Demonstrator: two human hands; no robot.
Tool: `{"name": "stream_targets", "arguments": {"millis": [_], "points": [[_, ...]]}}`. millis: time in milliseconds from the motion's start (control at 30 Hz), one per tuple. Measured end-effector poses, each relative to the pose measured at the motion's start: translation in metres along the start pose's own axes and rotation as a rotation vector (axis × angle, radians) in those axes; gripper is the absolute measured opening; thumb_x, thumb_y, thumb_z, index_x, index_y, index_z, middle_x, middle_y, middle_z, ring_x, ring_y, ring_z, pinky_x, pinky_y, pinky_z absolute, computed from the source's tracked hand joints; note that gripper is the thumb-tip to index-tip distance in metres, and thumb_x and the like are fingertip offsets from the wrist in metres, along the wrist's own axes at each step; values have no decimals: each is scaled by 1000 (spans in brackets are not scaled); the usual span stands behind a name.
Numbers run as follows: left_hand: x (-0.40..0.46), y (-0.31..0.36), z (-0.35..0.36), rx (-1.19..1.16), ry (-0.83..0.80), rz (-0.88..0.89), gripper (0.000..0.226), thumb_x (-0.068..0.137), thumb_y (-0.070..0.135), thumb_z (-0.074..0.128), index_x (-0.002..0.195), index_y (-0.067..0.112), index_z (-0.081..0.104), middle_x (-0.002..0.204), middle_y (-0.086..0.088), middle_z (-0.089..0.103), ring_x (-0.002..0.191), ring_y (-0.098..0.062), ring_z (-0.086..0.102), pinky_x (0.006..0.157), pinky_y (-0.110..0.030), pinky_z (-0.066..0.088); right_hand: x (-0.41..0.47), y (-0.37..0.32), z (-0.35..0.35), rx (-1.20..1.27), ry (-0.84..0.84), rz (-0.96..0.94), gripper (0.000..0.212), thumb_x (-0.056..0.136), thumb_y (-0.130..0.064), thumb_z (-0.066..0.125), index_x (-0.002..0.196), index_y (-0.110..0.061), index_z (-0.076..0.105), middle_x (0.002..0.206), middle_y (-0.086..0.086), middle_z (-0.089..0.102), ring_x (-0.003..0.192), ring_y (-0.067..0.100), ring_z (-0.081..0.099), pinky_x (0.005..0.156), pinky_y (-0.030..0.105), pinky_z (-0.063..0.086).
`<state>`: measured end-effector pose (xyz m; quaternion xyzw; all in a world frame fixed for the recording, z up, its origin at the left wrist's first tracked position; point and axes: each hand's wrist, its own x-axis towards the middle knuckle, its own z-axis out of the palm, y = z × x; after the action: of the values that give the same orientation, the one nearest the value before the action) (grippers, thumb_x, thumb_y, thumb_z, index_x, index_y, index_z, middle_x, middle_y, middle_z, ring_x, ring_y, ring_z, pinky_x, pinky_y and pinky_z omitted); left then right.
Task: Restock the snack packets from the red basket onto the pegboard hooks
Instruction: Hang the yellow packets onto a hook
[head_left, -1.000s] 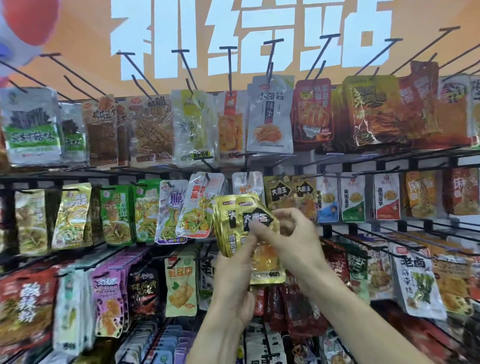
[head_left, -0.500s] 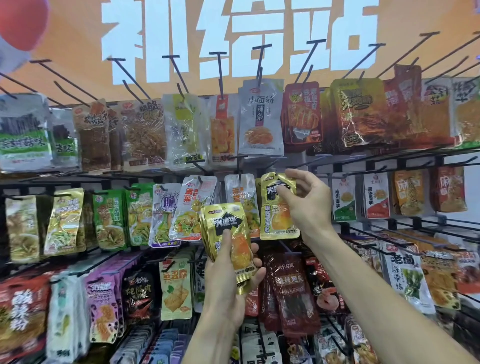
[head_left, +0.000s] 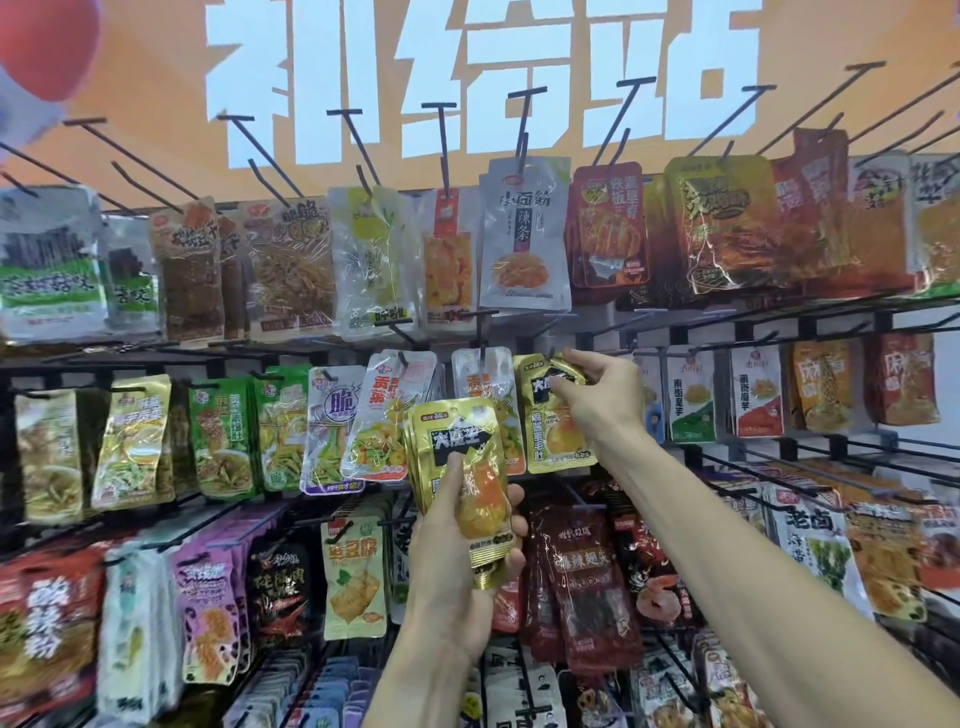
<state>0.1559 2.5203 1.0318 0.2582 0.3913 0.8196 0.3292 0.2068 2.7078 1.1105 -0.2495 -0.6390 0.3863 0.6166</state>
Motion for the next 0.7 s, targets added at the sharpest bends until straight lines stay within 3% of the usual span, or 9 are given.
{"name": "stream_targets", "arguments": {"millis": [67, 133, 200, 267, 333, 400, 500, 567, 700], "points": [[-3, 2, 1, -28, -26, 17, 52, 100, 55, 56, 86, 13, 85, 91, -15, 77, 60, -19, 59, 41, -23, 44, 6, 0, 4, -90, -33, -15, 48, 86, -10, 83, 132, -17, 70, 133, 3, 68, 97, 15, 70, 88, 39, 61], [-5, 3, 2, -75, -56, 18, 54, 104, 48, 50, 102, 5, 81, 92, -19, 76, 61, -23, 61, 40, -24, 46, 3, -3, 2, -258, -40, -57, 49, 89, -17, 82, 136, -19, 67, 133, 1, 68, 98, 14, 68, 88, 26, 54], [-6, 3, 1, -75, -85, 9, 50, 106, 42, 47, 117, 0, 73, 101, -22, 78, 70, -29, 70, 43, -27, 52, -14, -4, -4, -373, 36, -142, 46, 90, -31, 79, 134, -23, 67, 130, 3, 67, 116, 21, 62, 100, 33, 47], [-7, 3, 1, -13, -92, 16, 41, 109, 37, 47, 122, 6, 71, 107, -20, 79, 87, -34, 79, 50, -31, 60, -44, -6, -10, -231, 54, -184, 39, 89, -46, 77, 122, -28, 68, 119, -4, 67, 111, 13, 63, 98, 35, 51], [-7, 3, 6, 23, -97, 9, 32, 108, 34, 53, 124, 13, 70, 109, -14, 80, 94, -32, 80, 56, -33, 63, -77, -11, -14, -10, -89, -99, 44, 81, -56, 81, 112, -28, 67, 104, -9, 72, 96, 7, 69, 84, 32, 59], [-5, -1, 10, 28, -63, 6, 28, 102, 32, 64, 125, 18, 70, 107, -10, 81, 89, -27, 80, 57, -34, 62, -94, -6, -13, 119, -199, 26, 54, 72, -53, 89, 112, -31, 61, 101, -4, 75, 91, 11, 74, 78, 40, 63], [1, -8, 12, 3, -13, -3, 44, 90, 34, 77, 130, 17, 69, 110, -11, 80, 91, -27, 79, 57, -34, 61, -92, -1, -13, 181, -162, 69, 61, 71, -36, 96, 116, -32, 54, 101, 5, 76, 85, 21, 77, 75, 49, 65], [2, -11, 12, -45, -15, -23, 52, 89, 41, 78, 133, 16, 67, 113, -14, 79, 94, -31, 79, 57, -35, 62, -88, -3, -15, 217, -139, 64, 60, 75, -25, 93, 120, -30, 54, 102, 5, 76, 81, 21, 78, 70, 44, 65], [2, -9, 12, -105, -2, -13, 41, 98, 38, 70, 134, 18, 65, 113, -14, 79, 95, -34, 79, 58, -36, 64, -79, -6, -15, 205, -159, 22, 62, 78, -21, 91, 129, -27, 56, 106, 4, 75, 83, 17, 77, 69, 38, 65]]}}
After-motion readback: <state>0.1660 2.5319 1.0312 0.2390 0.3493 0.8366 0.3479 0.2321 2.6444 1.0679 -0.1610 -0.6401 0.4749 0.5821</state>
